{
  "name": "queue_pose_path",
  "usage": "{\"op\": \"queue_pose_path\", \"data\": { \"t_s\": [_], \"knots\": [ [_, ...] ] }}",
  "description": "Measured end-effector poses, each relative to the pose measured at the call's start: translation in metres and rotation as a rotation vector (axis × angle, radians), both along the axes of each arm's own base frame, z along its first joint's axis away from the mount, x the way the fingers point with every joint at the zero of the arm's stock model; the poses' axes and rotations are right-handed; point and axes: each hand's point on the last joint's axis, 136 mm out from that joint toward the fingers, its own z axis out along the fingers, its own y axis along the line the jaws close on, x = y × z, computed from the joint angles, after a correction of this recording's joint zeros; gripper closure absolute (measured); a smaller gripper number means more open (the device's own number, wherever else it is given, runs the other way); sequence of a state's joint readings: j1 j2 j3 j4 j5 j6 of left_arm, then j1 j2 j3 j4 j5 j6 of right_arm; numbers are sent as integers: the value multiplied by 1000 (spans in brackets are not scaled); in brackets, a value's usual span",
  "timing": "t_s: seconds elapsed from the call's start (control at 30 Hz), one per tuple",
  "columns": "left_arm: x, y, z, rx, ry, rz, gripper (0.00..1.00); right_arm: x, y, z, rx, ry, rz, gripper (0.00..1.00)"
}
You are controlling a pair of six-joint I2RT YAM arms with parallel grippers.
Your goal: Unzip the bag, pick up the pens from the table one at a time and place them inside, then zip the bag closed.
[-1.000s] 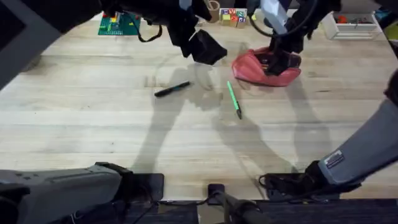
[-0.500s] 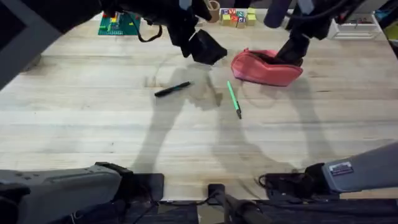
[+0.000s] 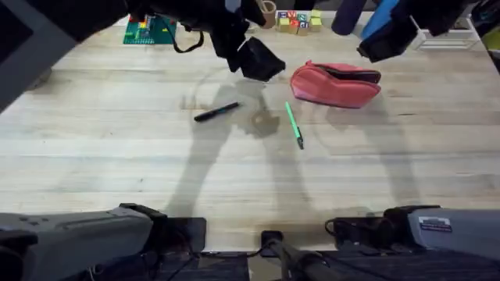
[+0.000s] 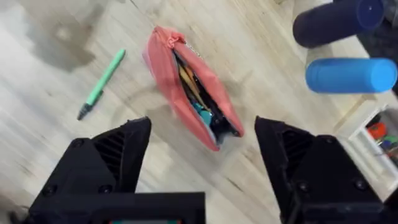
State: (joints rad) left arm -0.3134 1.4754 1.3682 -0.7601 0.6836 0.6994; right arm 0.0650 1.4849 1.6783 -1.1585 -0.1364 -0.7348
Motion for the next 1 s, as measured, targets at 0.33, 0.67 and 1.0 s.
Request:
{"op": "queue_pose_path", "data": {
  "t_s": [0.33,0.67,1.0],
  "knots": [
    [2,4,-4,26,-1,21,7,-1,1,1,127,49,-212,5],
    [6,10,-9,68,0,53,8,-1,2,1,164,65,-272,5],
    [-7,46,-45,285,110,164,7,-1,2,1,169,67,-282,5]
  ]
}}
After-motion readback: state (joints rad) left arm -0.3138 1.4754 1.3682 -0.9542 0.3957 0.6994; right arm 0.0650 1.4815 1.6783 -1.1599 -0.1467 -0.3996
